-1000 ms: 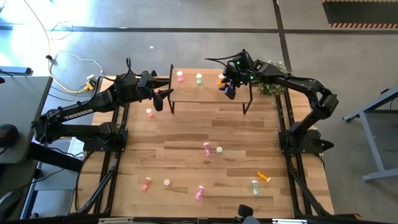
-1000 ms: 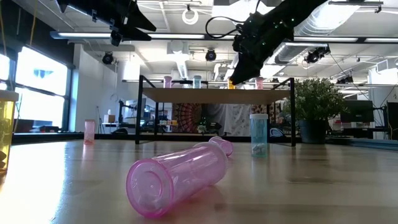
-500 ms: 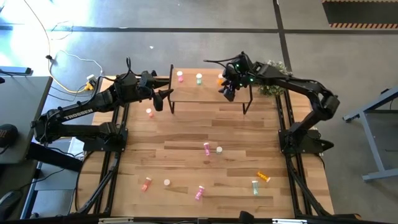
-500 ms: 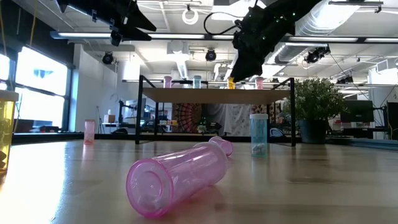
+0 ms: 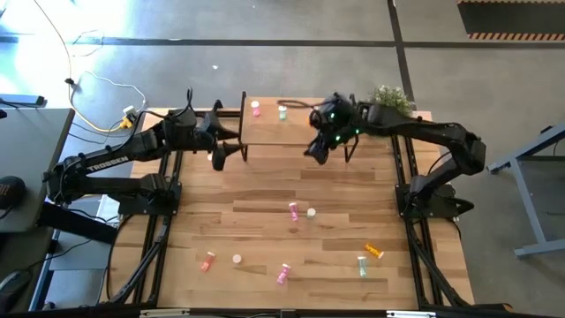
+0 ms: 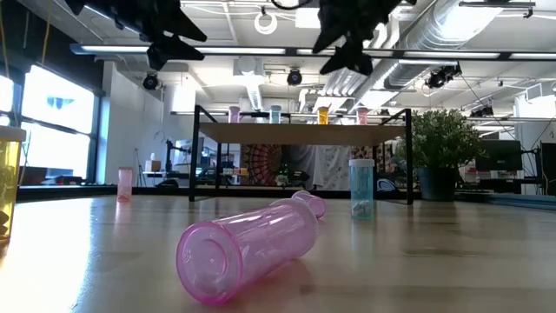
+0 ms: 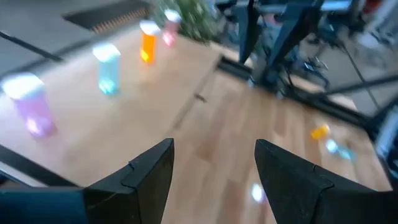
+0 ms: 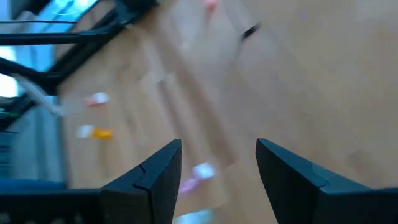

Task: Pick and place medicine bottles onto shelf by color
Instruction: Put the bottom pink pill bottle on the shelf aligned with the other pink bottle

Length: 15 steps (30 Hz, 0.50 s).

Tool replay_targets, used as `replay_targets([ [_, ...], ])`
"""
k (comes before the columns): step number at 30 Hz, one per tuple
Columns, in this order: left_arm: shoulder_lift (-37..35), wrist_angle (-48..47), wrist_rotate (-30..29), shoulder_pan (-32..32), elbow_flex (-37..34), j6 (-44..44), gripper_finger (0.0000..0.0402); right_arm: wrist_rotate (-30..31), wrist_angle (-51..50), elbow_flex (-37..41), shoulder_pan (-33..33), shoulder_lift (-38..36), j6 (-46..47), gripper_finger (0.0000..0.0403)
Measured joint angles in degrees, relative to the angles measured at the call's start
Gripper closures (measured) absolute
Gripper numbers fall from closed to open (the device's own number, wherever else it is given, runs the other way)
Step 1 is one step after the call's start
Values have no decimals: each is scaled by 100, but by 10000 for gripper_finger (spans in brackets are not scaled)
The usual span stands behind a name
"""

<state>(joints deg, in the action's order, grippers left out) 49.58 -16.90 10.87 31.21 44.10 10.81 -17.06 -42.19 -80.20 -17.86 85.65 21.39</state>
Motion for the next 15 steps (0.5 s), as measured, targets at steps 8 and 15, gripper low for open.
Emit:
replay_targets([
  [8, -195, -763, -87, -371, 0, 164, 187, 392, 164, 0, 1476, 33, 3295, 206],
  [15, -190, -1481, -98, -811, 0, 214, 187, 1629, 608, 0, 2734, 33, 5109, 206],
])
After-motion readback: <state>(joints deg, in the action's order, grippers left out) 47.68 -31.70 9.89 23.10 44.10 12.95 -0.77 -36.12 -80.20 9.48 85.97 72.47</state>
